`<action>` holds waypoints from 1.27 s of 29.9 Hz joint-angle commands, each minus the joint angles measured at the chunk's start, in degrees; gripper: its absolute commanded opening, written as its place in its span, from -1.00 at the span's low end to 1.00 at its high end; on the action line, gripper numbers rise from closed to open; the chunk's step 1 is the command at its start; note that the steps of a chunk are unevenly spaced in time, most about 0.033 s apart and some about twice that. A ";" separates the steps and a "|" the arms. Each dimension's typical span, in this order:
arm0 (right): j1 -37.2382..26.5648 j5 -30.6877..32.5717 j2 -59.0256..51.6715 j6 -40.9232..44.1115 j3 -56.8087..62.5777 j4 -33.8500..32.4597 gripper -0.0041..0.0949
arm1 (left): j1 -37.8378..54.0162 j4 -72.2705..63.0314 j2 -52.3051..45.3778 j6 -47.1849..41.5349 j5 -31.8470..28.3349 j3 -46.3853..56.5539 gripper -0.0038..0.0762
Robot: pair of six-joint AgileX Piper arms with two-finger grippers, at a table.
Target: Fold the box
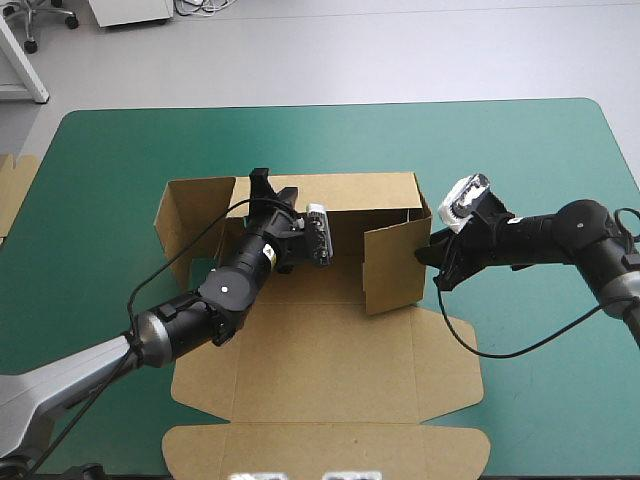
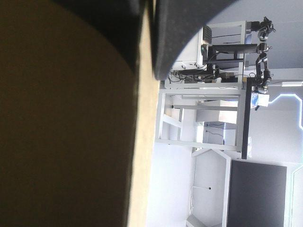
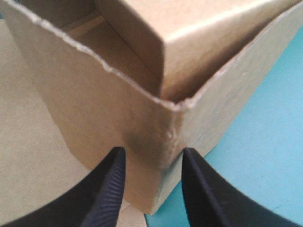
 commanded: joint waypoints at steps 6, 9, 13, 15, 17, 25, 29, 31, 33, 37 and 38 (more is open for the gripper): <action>0.19 -7.43 -1.78 0.56 -1.26 5.65 0.15 | -0.12 1.96 -1.82 -1.12 1.64 -1.70 -0.93; 0.19 -7.25 -1.43 0.56 -1.26 7.91 0.15 | -0.12 1.96 -1.82 -1.12 1.54 -1.70 -0.93; 0.19 -7.16 -0.65 3.88 -1.26 8.31 0.14 | -0.12 1.96 -1.82 -1.12 1.54 -1.80 -0.93; 0.19 -7.80 -0.65 5.36 -1.26 8.31 0.14 | -0.12 1.96 -1.82 -1.12 1.54 -1.80 -0.93; 0.19 -8.21 -0.65 6.13 -1.26 8.66 0.14 | -0.12 1.96 -1.82 -1.12 1.54 -1.80 -0.93; 4.20 -12.90 -0.65 10.02 -1.26 7.22 0.12 | -0.12 0.99 -1.68 -1.12 1.09 -2.44 -0.93; 7.09 -17.51 -0.65 16.48 -1.26 2.65 0.12 | -0.12 0.87 -1.21 -1.12 0.84 -2.95 -0.93; 7.41 -17.94 -0.65 19.67 -1.26 0.61 0.12 | -0.12 0.87 -1.21 -1.12 0.75 -2.95 -0.93; 7.55 -18.29 -0.65 22.70 -1.26 -0.42 0.12 | -0.12 0.87 -1.21 -1.12 0.75 -2.95 -0.93; 7.55 -19.00 -0.65 24.88 -1.26 -0.85 0.12 | -0.12 0.87 -1.10 -1.12 0.49 -2.95 -0.93; 7.66 -19.23 -0.65 25.36 -1.26 -0.85 0.12 | -0.12 0.87 -1.10 -1.12 0.49 -2.95 -0.93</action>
